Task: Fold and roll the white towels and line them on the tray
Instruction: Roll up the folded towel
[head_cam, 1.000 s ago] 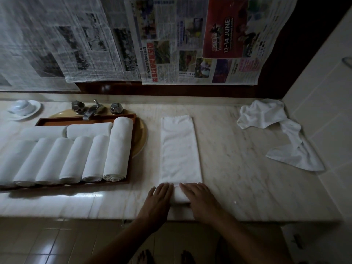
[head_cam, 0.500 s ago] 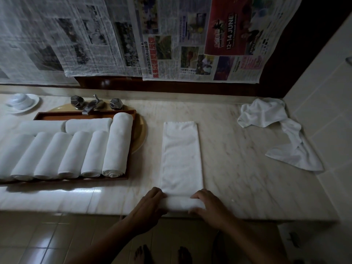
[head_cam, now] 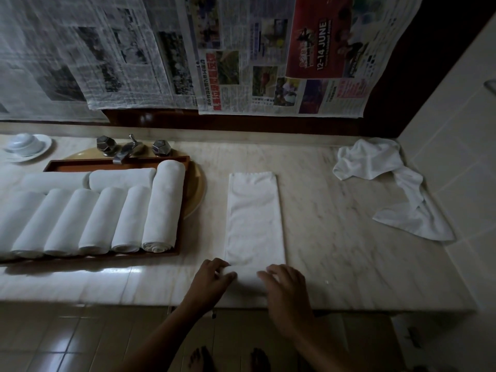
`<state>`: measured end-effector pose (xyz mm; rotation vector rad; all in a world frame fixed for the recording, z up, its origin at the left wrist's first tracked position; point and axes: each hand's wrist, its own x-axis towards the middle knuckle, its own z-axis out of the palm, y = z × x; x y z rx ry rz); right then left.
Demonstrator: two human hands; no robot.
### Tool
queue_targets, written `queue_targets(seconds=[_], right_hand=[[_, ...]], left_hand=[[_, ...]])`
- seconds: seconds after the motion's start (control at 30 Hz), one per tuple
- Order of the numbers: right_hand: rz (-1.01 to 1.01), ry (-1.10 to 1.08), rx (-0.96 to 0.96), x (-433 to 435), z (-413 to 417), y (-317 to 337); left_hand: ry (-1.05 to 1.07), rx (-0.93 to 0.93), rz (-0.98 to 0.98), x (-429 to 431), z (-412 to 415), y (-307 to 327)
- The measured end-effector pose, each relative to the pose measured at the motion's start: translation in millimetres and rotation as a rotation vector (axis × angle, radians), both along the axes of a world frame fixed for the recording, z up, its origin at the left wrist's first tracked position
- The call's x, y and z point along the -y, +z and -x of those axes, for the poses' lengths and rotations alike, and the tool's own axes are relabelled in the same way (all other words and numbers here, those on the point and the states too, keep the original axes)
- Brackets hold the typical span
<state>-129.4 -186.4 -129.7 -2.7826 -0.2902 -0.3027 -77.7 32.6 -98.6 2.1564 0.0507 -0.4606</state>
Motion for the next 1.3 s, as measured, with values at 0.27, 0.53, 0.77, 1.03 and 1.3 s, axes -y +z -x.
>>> queue_targets(seconds=[0.27, 0.53, 0.77, 1.03, 1.3], right_hand=[[0.134, 0.125, -0.077, 5.4, 13.4, -22.0], [0.192, 0.209, -0.262, 16.7, -32.0, -17.6], [0.095, 0.279, -0.355, 28.6, -44.9, 6.0], [-0.224, 0.222, -0.643, 39.6, -17.6, 20.4], [-0.355, 0.007, -0.642, 40.2, -21.5, 22.1]], left_hand=[[-0.365, 0.600, -0.513, 24.4, 37.1, -22.2], [-0.582, 0.577, -0.734, 22.5, 4.2, -36.9], [-0.707, 0.484, -0.625, 3.7, -16.5, -30.0], [-0.683, 0.334, -0.383, -21.6, 19.2, -19.8], [-0.452, 0.248, -0.204, -23.1, 6.6, -24.9]])
